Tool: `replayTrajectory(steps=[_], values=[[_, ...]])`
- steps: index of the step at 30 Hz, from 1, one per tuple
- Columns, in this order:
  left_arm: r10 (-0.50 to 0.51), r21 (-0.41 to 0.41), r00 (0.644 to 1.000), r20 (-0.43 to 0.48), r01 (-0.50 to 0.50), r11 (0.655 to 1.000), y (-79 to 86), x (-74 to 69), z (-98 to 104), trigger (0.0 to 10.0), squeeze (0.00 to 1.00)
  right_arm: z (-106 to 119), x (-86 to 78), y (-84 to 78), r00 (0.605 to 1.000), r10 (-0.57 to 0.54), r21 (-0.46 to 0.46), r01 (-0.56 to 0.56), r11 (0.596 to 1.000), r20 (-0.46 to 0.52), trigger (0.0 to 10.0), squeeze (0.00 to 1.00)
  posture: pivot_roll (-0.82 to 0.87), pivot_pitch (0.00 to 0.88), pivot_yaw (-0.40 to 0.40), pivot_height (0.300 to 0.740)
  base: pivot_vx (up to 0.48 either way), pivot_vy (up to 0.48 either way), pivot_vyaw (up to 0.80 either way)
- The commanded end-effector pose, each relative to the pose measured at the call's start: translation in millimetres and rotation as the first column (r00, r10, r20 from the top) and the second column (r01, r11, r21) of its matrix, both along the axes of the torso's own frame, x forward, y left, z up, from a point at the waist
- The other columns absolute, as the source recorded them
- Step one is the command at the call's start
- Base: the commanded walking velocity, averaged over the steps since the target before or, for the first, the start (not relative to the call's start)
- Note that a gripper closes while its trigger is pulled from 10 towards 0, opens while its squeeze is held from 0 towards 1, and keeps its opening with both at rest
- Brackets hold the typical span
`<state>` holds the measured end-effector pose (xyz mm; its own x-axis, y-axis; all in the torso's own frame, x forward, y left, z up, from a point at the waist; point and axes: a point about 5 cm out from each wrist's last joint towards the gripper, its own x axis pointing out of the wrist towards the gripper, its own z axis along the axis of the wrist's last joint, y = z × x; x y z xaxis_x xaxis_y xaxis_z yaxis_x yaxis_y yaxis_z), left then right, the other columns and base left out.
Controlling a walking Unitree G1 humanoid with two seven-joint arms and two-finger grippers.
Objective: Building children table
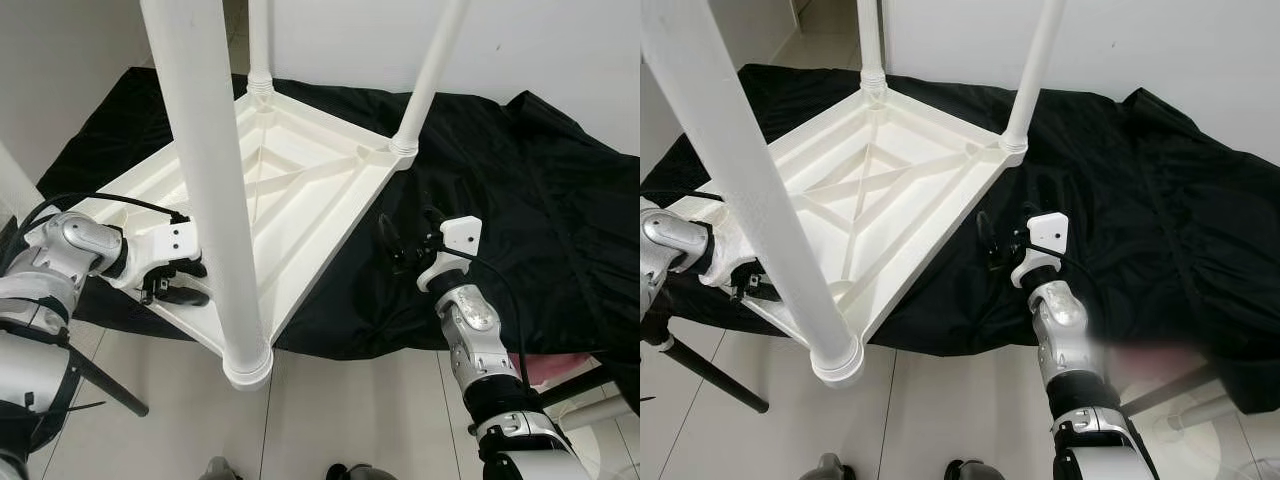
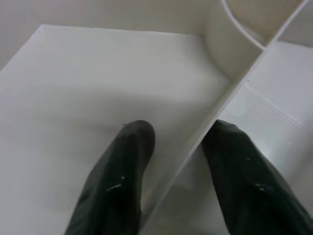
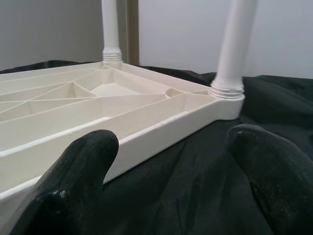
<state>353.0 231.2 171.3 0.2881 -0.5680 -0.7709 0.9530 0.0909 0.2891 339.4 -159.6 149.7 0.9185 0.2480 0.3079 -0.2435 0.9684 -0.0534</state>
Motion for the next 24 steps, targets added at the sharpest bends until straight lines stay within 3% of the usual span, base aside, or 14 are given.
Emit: replayTrajectory(steps=[1, 7, 11, 15, 16, 17, 18, 24], values=[[0.173, 0.014, 0.983, 0.060, -0.174, 0.985, 14.4, 0.6, -17, 0.0, 0.00, -5, -1.3, -1.8, 1.000, -0.011, -0.002, 0.011, 1.000, -0.019, 10.0, 0.00, 0.05, 0.116, -0.037, 0.740, 0.000, 0.000, 0.00], [0.207, -0.072, 0.970, 0.127, -0.199, 0.977, 5.8, 8.0, -10, 0.0, 0.00, -6, -2.2, -3.0, 1.000, -0.023, 0.004, 0.023, 1.000, -0.021, 10.0, 0.00, 0.05, 0.120, -0.034, 0.740, 0.000, 0.000, 0.00], [0.212, -0.081, 0.967, 0.140, -0.203, 0.976, 4.3, 9.4, -9, 0.0, 0.00, -6, -2.2, -3.2, 0.999, -0.024, 0.004, 0.024, 1.000, -0.021, 10.0, 0.00, 0.05, 0.120, -0.034, 0.740, 0.000, 0.000, 0.00], [0.230, -0.208, 0.951, 0.205, -0.188, 0.960, -14.5, 17.9, 1, 0.2, 0.00, -6, -1.2, -3.9, 0.999, -0.036, 0.014, 0.036, 0.999, -0.025, 10.0, 0.00, 0.06, 0.130, -0.026, 0.740, 0.000, 0.000, 0.00], [0.230, -0.208, 0.951, 0.205, -0.188, 0.960, -14.5, 17.9, 1, 0.2, 0.00, -6, -1.2, -3.9, 0.999, -0.036, 0.014, 0.036, 0.999, -0.025, 10.0, 0.00, 0.06, 0.130, -0.026, 0.740, 0.000, 0.000, 0.00], [0.238, -0.257, 0.938, 0.252, -0.172, 0.951, -24.6, 21.4, 5, 3.7, 0.00, -7, -0.6, -5.2, 0.998, -0.048, 0.022, 0.049, 0.999, -0.029, 10.0, 0.00, 0.06, 0.130, -0.027, 0.740, 0.000, 0.000, 0.00], [0.253, -0.313, 0.915, 0.314, -0.152, 0.937, -37.2, 25.2, 8, 10.0, 0.00, -8, 0.2, -6.7, 0.997, -0.065, 0.032, 0.066, 0.997, -0.034, 10.0, 0.00, 0.06, 0.130, -0.025, 0.740, 0.000, 0.000, 0.00], [0.275, -0.426, 0.916, 0.290, -0.134, 0.895, -61.4, 26.2, 3, 10.0, 0.00, -8, 3.0, -9.3, 0.993, -0.105, 0.053, 0.108, 0.993, -0.047, 10.0, 0.00, 0.06, 0.129, -0.023, 0.740, 0.000, 0.000, 0.00]])
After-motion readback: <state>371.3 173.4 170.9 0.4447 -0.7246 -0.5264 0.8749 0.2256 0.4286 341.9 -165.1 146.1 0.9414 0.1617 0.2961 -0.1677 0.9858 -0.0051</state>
